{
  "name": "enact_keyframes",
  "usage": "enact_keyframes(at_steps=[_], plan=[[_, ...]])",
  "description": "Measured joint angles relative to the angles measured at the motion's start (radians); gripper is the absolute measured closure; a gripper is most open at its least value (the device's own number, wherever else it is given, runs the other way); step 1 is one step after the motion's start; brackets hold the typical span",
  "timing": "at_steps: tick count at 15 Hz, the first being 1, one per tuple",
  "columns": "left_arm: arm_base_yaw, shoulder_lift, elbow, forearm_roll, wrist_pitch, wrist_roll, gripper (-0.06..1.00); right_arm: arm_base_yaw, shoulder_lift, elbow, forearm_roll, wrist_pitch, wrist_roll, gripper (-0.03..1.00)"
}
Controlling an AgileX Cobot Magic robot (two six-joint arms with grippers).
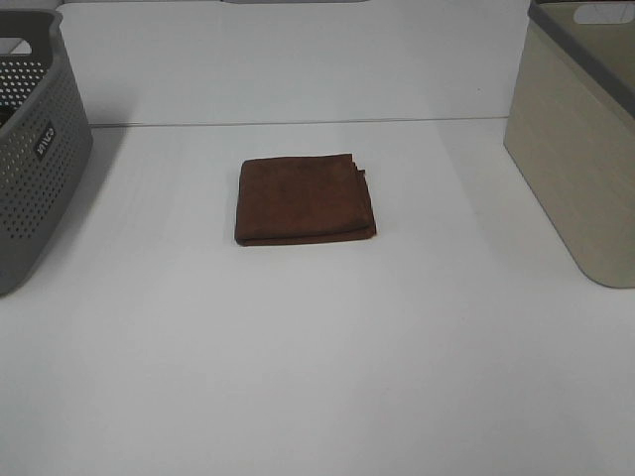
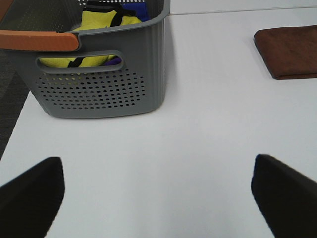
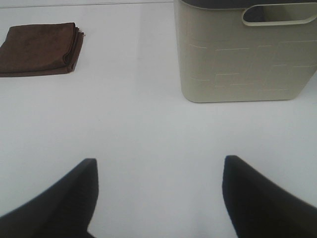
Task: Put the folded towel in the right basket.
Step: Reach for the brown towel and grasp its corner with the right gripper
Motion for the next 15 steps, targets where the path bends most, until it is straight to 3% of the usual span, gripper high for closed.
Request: enact_keyframes(at_steps=[15], plan=[[0.000, 0.000, 0.000, 0.000, 0.000, 0.000, -0.03, 0.000, 0.000, 0.000, 0.000, 0.000, 0.000, 0.29]])
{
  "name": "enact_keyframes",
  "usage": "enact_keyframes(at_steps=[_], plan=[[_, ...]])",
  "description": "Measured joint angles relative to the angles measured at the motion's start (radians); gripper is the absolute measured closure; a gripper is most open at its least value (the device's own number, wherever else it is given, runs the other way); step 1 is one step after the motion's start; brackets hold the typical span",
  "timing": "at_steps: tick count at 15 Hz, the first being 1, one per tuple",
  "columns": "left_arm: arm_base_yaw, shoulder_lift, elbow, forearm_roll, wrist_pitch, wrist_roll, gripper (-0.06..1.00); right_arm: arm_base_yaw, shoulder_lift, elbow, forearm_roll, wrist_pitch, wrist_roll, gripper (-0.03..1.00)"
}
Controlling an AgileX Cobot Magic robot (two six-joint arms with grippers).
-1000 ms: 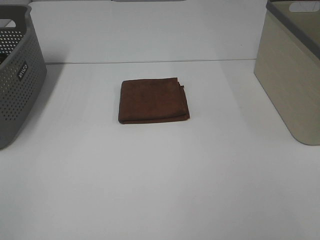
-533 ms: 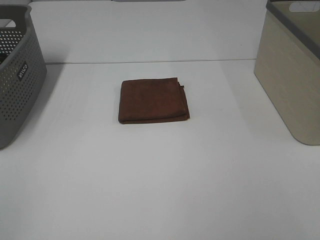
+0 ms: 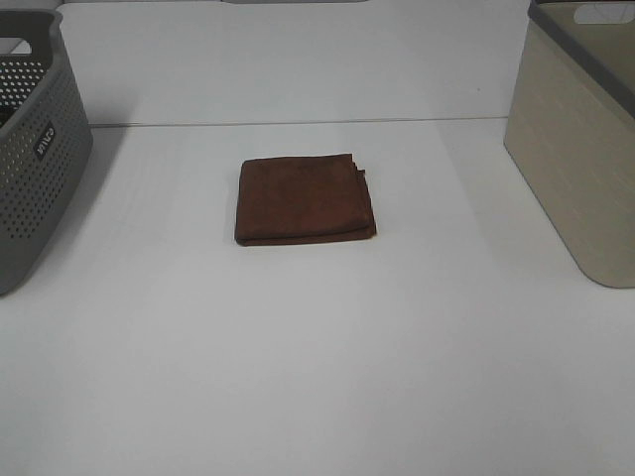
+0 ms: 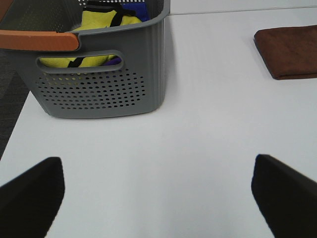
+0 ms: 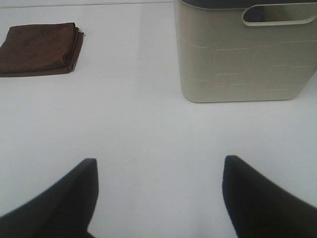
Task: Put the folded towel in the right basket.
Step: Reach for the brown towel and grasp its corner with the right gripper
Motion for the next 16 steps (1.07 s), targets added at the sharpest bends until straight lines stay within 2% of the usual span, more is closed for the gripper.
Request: enact_keyframes(at_steps=[16], plan=[[0.000, 0.000, 0.000, 0.000, 0.000, 0.000, -0.03, 0.000, 0.000, 0.000, 0.000, 0.000, 0.000, 0.29]])
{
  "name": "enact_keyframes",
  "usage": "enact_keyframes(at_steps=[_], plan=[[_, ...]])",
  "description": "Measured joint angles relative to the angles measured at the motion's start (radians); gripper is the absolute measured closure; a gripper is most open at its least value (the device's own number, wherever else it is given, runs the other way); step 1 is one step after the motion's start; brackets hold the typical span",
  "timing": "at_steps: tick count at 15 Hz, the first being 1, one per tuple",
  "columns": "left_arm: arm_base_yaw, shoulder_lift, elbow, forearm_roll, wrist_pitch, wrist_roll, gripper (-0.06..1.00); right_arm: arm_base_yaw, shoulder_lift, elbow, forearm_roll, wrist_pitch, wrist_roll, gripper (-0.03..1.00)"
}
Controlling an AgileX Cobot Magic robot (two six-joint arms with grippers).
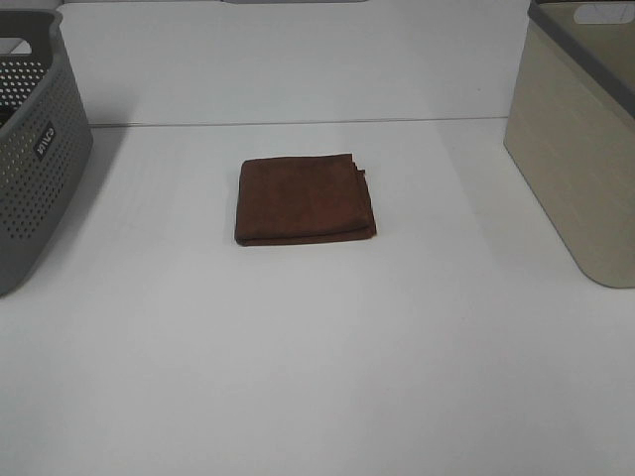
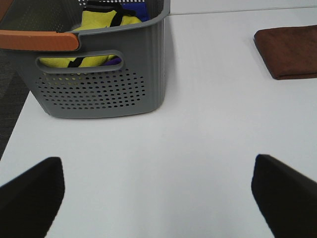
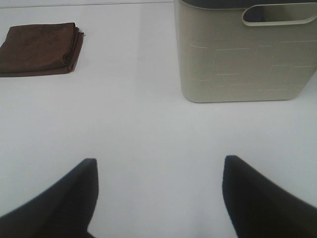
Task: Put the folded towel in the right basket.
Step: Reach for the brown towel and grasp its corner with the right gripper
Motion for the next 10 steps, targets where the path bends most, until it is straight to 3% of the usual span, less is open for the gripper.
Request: enact_keyframes(at_steps=[10], plan=[[0.000, 0.000, 0.000, 0.000, 0.000, 0.000, -0.03, 0.000, 0.010, 0.000, 0.000, -0.005, 0.000, 0.29]])
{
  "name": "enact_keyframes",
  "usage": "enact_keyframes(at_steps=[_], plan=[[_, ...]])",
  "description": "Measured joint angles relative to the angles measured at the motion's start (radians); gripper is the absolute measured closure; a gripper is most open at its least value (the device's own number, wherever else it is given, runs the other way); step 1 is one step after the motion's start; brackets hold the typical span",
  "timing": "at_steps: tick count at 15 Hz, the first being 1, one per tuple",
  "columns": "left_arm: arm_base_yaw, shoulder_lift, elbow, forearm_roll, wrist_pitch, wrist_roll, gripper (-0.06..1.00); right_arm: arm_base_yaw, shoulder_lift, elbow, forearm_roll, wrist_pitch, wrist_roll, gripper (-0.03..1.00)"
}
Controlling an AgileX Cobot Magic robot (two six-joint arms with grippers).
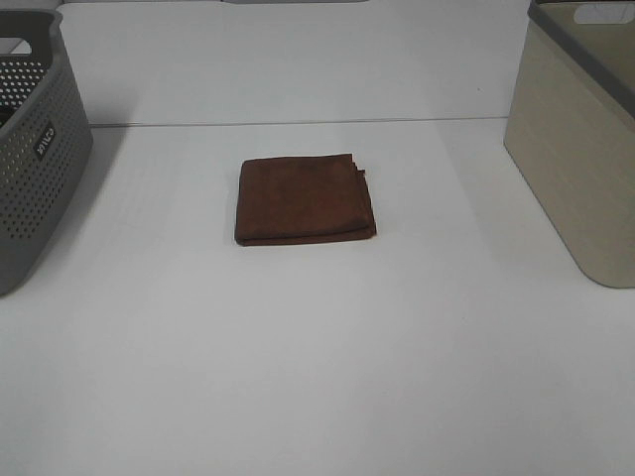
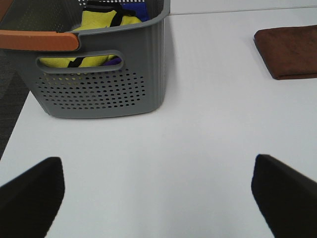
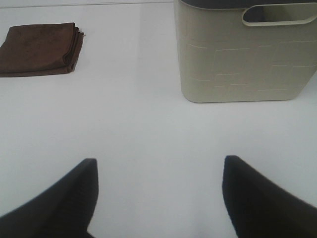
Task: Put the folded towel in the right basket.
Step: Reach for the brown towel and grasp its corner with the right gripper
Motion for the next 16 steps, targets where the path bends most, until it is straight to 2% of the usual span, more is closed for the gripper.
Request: enact_keyframes(at_steps=[2, 4, 5, 8, 13, 16], plan=[[0.000, 0.000, 0.000, 0.000, 0.000, 0.000, -0.03, 0.000, 0.068, -0.020, 0.000, -0.050, 0.000, 0.29], [0.000, 0.000, 0.000, 0.000, 0.000, 0.000, -0.03, 0.000, 0.245, -0.083, 0.006, -0.189, 0.000, 0.29], [0.000, 0.000, 0.000, 0.000, 0.000, 0.000, -0.03, 0.000, 0.324, -0.110, 0.010, -0.227, 0.000, 0.29], [0.000, 0.000, 0.000, 0.000, 0.000, 0.000, -0.03, 0.000, 0.520, -0.198, 0.049, -0.297, -0.018, 0.29], [0.000, 0.000, 0.000, 0.000, 0.000, 0.000, -0.03, 0.000, 0.951, -0.460, 0.173, -0.310, -0.134, 0.29], [0.000, 0.000, 0.000, 0.000, 0.000, 0.000, -0.03, 0.000, 1.184, -0.666, 0.249, -0.255, -0.212, 0.29]])
